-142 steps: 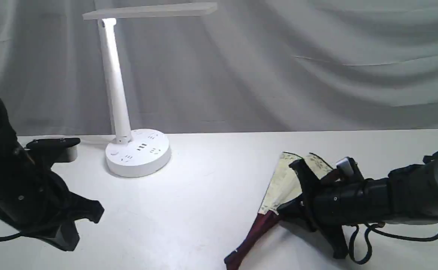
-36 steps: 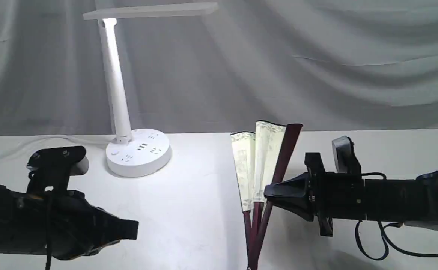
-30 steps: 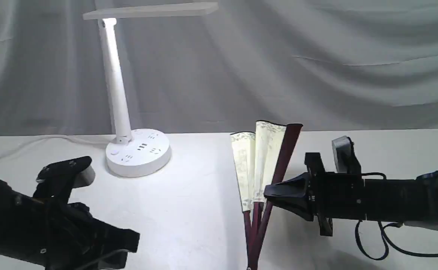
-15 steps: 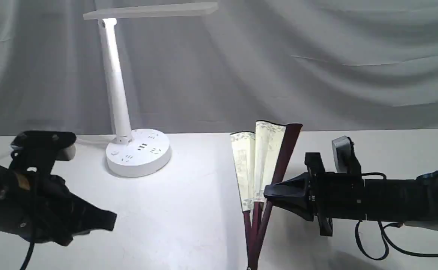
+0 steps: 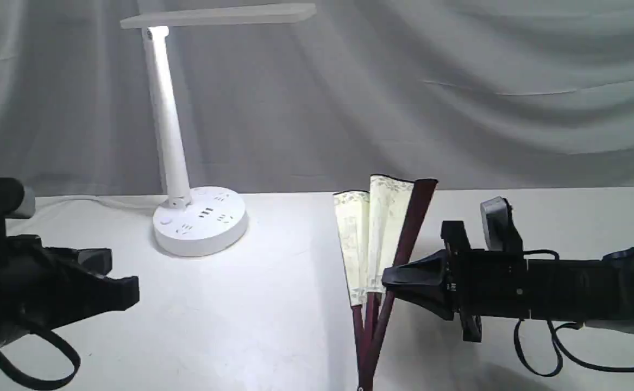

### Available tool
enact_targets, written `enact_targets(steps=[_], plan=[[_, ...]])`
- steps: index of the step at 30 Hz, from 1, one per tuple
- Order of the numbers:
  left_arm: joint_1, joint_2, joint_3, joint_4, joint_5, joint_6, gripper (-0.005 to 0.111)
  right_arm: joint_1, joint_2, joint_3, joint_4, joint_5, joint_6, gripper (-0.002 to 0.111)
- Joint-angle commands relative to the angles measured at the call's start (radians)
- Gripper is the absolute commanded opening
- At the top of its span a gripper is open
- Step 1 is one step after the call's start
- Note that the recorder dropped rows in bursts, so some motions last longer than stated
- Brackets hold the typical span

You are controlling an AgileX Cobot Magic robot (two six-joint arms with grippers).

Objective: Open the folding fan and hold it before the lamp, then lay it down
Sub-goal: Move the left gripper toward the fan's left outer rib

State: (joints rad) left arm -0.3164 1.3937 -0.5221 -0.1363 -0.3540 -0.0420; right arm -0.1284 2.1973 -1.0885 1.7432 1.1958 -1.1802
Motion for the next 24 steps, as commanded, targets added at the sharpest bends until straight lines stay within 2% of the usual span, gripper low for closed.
enact_targets(steps=[1,8,11,18,24], plan=[[-0.003,0.043,0.044,0.024,-0.195,-0.059,0.0,-0.002,-0.006,0.004,0.001,0.025,-0.012,0.0],[-0.003,0.174,0.045,0.027,-0.342,-0.213,0.001,-0.001,-0.006,0.004,0.001,0.025,-0.012,0.0],[-0.003,0.232,0.032,0.106,-0.399,-0.369,0.006,-0.001,-0.006,0.004,0.001,0.025,-0.012,0.0],[-0.003,0.368,-0.098,0.412,-0.399,-0.751,0.026,-0.001,-0.006,0.004,0.001,0.025,-0.012,0.0],[-0.003,0.489,-0.206,0.503,-0.407,-1.057,0.045,-0.001,-0.006,0.004,0.001,0.025,-0.012,0.0]])
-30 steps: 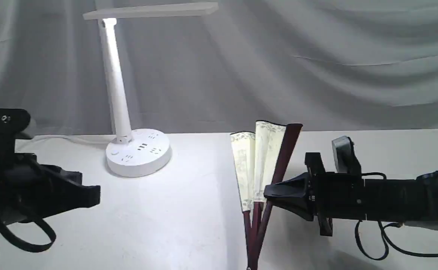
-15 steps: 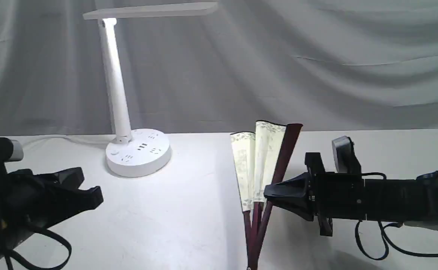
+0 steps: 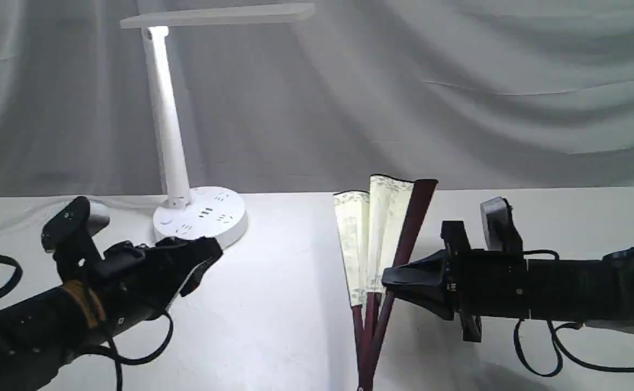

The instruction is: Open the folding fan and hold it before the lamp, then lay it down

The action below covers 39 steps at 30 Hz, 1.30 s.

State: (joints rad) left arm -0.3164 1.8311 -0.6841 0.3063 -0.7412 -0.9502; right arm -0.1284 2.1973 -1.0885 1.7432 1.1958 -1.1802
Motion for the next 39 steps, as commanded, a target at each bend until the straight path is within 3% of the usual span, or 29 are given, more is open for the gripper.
enact_targets(steps=[1,6,19,32,39], plan=[[-0.003,0.074,-0.062,0.087,-0.033,-0.197,0.047,-0.001,-0.006,0.004,0.001,0.025,-0.012,0.0],[-0.003,0.18,-0.143,0.19,-0.133,-0.42,0.048,-0.001,-0.006,0.004,0.001,0.025,0.015,0.0],[-0.003,0.446,-0.329,0.273,-0.426,-0.877,0.048,0.001,-0.009,0.004,-0.01,0.025,0.064,0.0],[-0.003,0.559,-0.439,0.282,-0.48,-0.91,0.048,0.087,-0.027,0.004,-0.012,0.025,0.066,0.0],[-0.003,0.559,-0.439,0.288,-0.414,-0.908,0.048,0.119,-0.029,0.004,-0.012,0.025,0.066,0.0]])
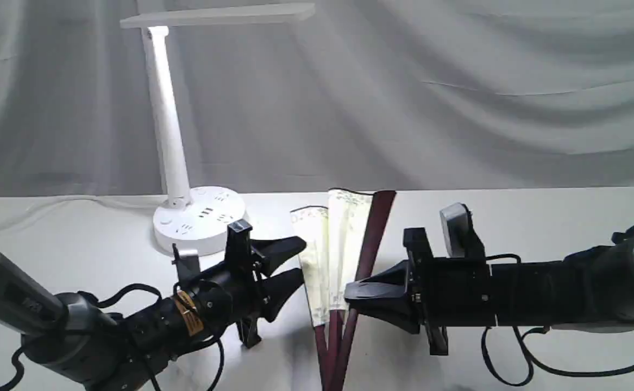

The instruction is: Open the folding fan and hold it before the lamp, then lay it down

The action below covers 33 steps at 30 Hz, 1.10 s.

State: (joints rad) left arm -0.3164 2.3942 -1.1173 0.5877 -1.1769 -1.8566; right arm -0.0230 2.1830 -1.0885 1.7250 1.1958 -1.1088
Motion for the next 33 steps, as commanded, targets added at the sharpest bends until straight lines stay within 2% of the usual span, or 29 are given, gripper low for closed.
enact_targets(steps=[1,7,19,21,26,29,33], plan=[[-0.003,-0.005,-0.005,0.007,0.026,-0.002,0.048,0.014,-0.014,0.004,0.006,0.025,-0.005,0.0],[-0.003,-0.005,-0.005,0.003,0.023,-0.002,0.048,0.013,-0.014,0.004,0.006,0.025,-0.005,0.0],[-0.003,-0.005,-0.005,0.016,-0.033,-0.002,0.038,0.04,-0.014,0.004,0.0,0.025,-0.01,0.0],[-0.003,-0.005,-0.005,0.021,-0.028,-0.002,0.034,0.04,-0.014,0.004,-0.007,0.025,-0.01,0.0],[-0.003,-0.005,-0.005,0.03,-0.028,-0.002,0.017,0.04,-0.014,0.004,-0.033,0.025,-0.01,0.0],[-0.003,-0.005,-0.005,0.044,-0.028,-0.004,0.002,0.04,-0.014,0.004,-0.031,0.025,-0.01,0.0],[-0.003,-0.005,-0.005,0.076,-0.03,-0.033,0.0,0.04,-0.014,0.004,-0.029,0.025,-0.01,0.0]])
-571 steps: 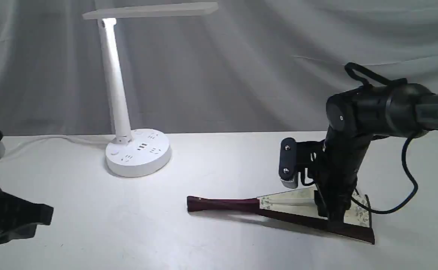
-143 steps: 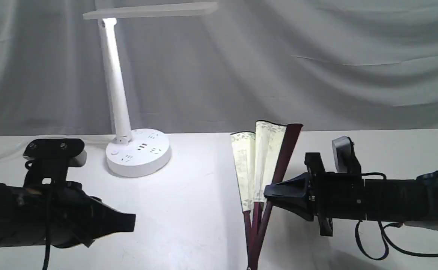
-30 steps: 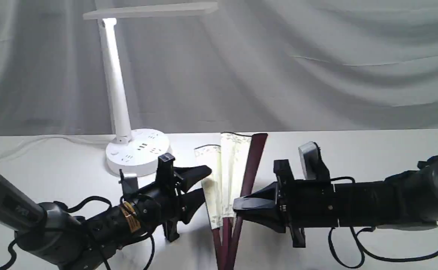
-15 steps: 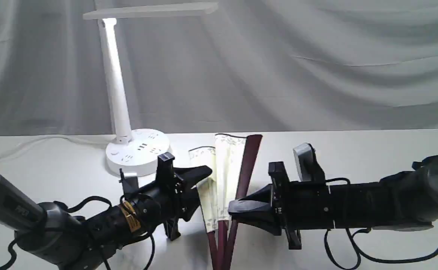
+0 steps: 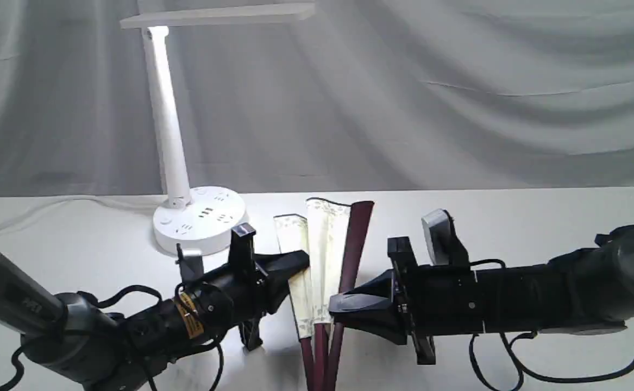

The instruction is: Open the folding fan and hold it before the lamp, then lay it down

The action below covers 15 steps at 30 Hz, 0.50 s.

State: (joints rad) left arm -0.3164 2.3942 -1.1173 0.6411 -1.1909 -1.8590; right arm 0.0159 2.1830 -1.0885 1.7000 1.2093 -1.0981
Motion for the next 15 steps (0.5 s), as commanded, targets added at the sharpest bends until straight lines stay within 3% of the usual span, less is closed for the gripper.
enact_targets(steps=[1,3,9,15], plan=[[-0.003,-0.005,-0.005,0.031,-0.02,-0.038,0.0,0.001,-0.014,0.004,-0.004,0.012,-0.021,0.001],[-0.003,-0.005,-0.005,0.03,-0.03,-0.051,0.0,0.001,-0.014,0.004,-0.004,0.012,-0.021,0.007],[-0.003,-0.009,-0.005,0.017,-0.03,-0.082,0.0,0.001,-0.014,0.004,0.031,0.012,-0.021,0.038],[-0.003,-0.009,-0.005,0.036,-0.03,-0.145,0.0,-0.003,-0.014,0.004,0.044,0.012,-0.03,0.045]])
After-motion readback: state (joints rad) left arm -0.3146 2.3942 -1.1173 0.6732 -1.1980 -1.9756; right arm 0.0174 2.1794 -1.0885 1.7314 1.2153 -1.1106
